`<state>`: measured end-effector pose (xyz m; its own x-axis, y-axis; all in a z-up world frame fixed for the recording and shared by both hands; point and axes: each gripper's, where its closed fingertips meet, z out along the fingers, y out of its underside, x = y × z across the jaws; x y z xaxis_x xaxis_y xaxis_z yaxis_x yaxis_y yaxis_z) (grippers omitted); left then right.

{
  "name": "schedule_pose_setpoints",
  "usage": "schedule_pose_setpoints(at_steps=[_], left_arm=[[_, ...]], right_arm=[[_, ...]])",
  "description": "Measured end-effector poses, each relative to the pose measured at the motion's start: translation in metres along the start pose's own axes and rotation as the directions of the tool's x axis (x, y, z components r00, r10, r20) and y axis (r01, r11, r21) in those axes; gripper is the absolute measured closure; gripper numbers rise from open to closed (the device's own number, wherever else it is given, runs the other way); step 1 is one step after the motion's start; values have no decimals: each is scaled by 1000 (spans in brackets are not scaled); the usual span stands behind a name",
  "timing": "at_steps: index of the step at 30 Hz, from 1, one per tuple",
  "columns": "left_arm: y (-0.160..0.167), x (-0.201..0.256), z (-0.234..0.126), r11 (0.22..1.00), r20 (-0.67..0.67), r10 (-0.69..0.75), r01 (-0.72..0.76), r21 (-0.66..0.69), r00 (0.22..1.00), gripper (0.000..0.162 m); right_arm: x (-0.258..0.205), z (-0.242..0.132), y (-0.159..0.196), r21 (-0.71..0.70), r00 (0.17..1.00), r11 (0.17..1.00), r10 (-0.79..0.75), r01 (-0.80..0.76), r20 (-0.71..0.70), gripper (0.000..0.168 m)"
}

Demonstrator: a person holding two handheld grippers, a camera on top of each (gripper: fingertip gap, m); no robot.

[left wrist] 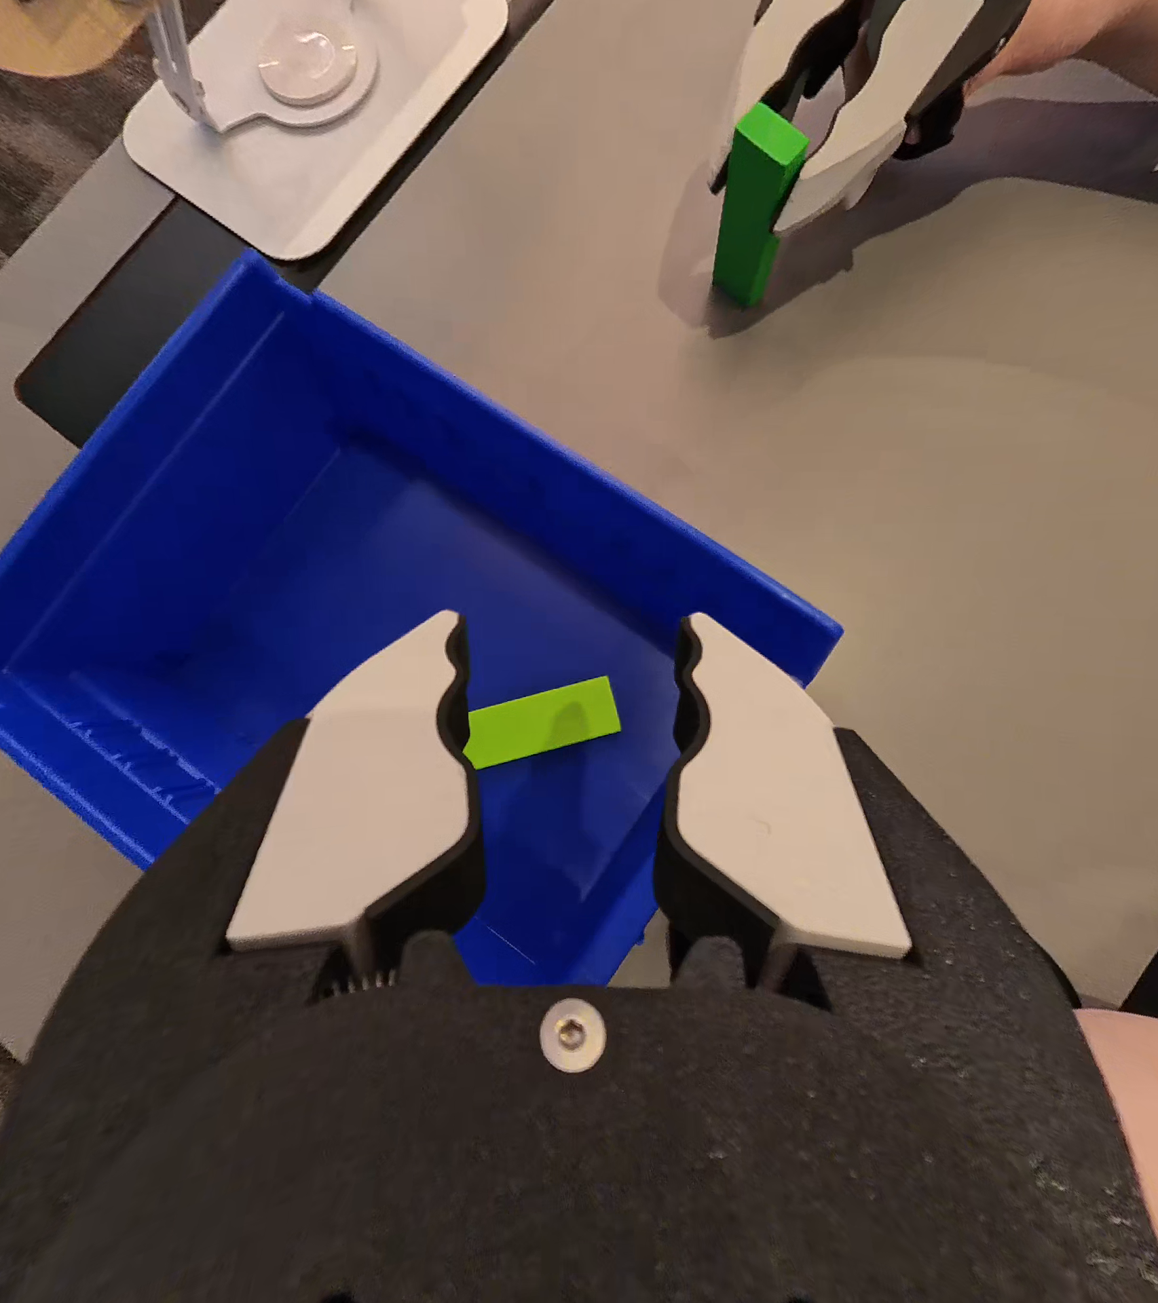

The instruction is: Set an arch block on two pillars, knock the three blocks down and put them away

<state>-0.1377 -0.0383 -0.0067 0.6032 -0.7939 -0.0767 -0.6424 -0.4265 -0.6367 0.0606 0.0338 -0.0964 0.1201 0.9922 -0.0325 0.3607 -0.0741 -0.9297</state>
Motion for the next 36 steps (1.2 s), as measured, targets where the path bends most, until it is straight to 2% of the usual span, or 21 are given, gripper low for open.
schedule_pose_setpoints(at_steps=[5, 11, 15, 18, 22, 25, 28, 30, 33, 34, 36], left_arm=[[12, 1, 8, 996, 4, -4, 4, -85, 1000, 98], [42, -13, 22, 960, 75, -95, 111, -257, 993, 83], [70, -17, 34, 893, 119, -147, 184, -411, 982, 72], [89, -19, 44, 817, 168, -180, 242, -523, 969, 68], [104, -20, 61, 755, 175, -171, 243, -609, 970, 64], [104, -19, 68, 750, 156, -173, 233, -619, 972, 65], [101, -23, 65, 732, 222, -233, 321, -601, 947, 67], [93, -24, 65, 709, 285, -352, 452, -542, 892, 73], [77, -17, 72, 610, 285, -603, 661, -436, 745, 75], [77, -17, 72, 583, 296, -634, 693, -423, 714, 76], [89, -19, 69, 558, 355, -600, 693, -457, 717, 73]], right_arm=[[0, -2, 1, 1, 1000, 1000, 9, -9, 8, 134], [2, -3, 4, -13, 1000, 1000, 8, -8, 0, 130], [2, -3, 3, -17, 1000, 1000, -6, 6, -11, 126], [3, -4, 1, -23, 999, 1000, -15, 14, -34, 116], [4, -13, -10, 1, 996, 999, -43, 43, -82, 105], [2, -19, -17, 20, 994, 998, -55, 58, -98, 105], [2, -21, -22, 25, 989, 997, -72, 76, -131, 104], [2, -24, -26, 23, 984, 995, -88, 92, -154, 103], [-1, -30, -33, 10, 975, 992, -124, 128, -185, 103], [-2, -33, -36, 13, 972, 991, -131, 137, -196, 103], [-7, -37, -41, 23, 972, 990, -130, 137, -197, 103]])
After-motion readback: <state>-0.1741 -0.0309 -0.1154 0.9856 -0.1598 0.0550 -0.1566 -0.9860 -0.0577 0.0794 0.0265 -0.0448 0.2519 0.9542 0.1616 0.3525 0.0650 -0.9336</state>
